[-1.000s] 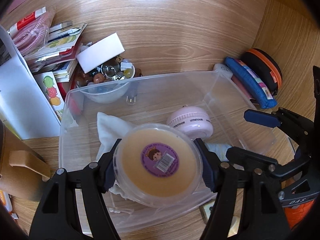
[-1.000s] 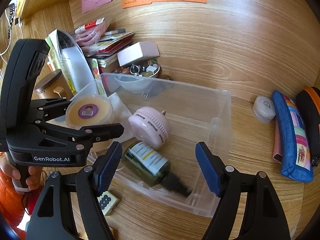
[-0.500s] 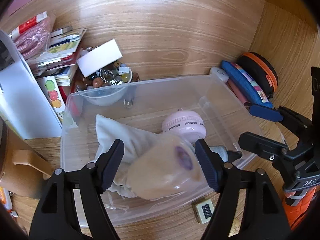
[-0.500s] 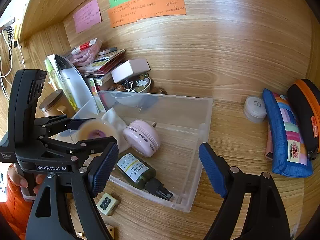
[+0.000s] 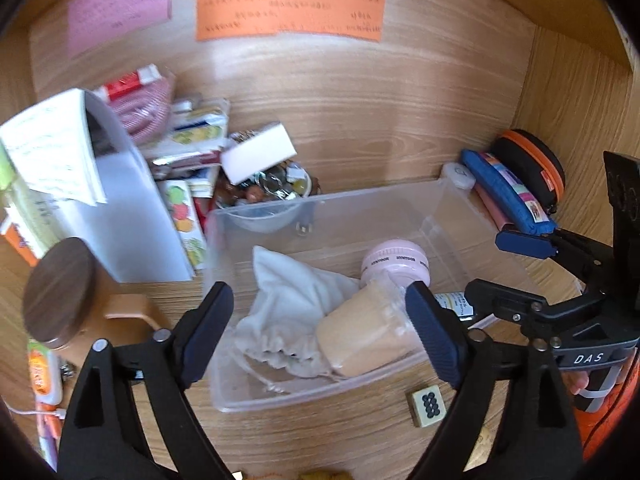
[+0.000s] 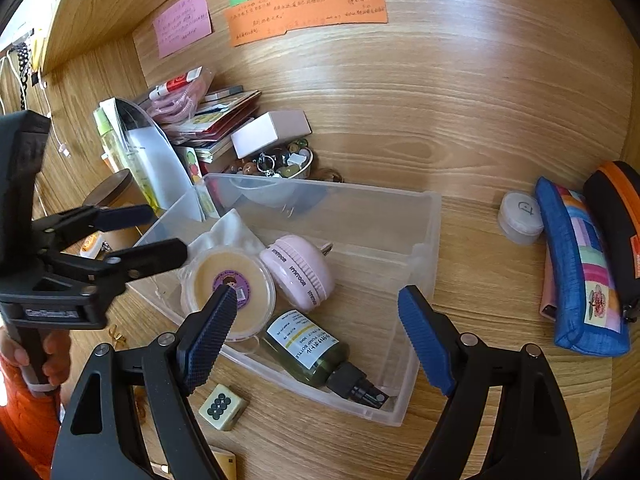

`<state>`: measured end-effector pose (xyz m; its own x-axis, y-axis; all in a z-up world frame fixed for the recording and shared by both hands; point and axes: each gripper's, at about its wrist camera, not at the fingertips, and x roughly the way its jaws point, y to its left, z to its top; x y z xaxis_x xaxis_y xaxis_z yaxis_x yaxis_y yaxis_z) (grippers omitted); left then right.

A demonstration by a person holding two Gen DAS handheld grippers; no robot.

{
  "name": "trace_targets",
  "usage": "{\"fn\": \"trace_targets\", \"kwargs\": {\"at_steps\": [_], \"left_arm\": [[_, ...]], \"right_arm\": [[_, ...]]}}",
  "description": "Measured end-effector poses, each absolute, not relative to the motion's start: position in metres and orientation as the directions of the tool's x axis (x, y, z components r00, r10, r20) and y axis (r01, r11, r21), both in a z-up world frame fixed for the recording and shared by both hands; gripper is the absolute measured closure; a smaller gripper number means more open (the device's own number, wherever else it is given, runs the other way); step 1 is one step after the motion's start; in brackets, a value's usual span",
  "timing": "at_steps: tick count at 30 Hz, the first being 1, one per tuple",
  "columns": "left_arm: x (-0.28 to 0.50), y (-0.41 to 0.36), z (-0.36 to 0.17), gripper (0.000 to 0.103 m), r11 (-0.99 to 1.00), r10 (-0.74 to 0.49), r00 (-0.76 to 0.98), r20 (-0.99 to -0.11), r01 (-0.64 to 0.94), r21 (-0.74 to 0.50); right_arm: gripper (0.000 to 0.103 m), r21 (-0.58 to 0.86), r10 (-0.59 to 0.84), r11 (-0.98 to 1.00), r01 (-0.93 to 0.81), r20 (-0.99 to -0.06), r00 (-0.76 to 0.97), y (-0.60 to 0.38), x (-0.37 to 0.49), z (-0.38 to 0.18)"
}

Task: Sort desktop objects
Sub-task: 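Lower the green bottle into the box with the right gripper while the left lowers the cream tub, then move the left gripper to the red velvet pouch while the right moves to the yellow tube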

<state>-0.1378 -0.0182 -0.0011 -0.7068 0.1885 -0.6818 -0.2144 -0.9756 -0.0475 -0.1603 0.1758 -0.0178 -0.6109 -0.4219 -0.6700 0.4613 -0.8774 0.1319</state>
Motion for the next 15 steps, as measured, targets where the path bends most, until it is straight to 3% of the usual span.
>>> {"fn": "trace_targets", "kwargs": {"at_steps": [15], "left_arm": [[-0.081, -0.054, 0.024, 0.004, -0.991, 0.116, -0.765, -0.634, -0.133, -0.02]], "right_arm": [[0.021, 0.031, -0.396, -0.873, 0.486, -0.626, -0.671, 0.157, -0.107, 0.016]]}}
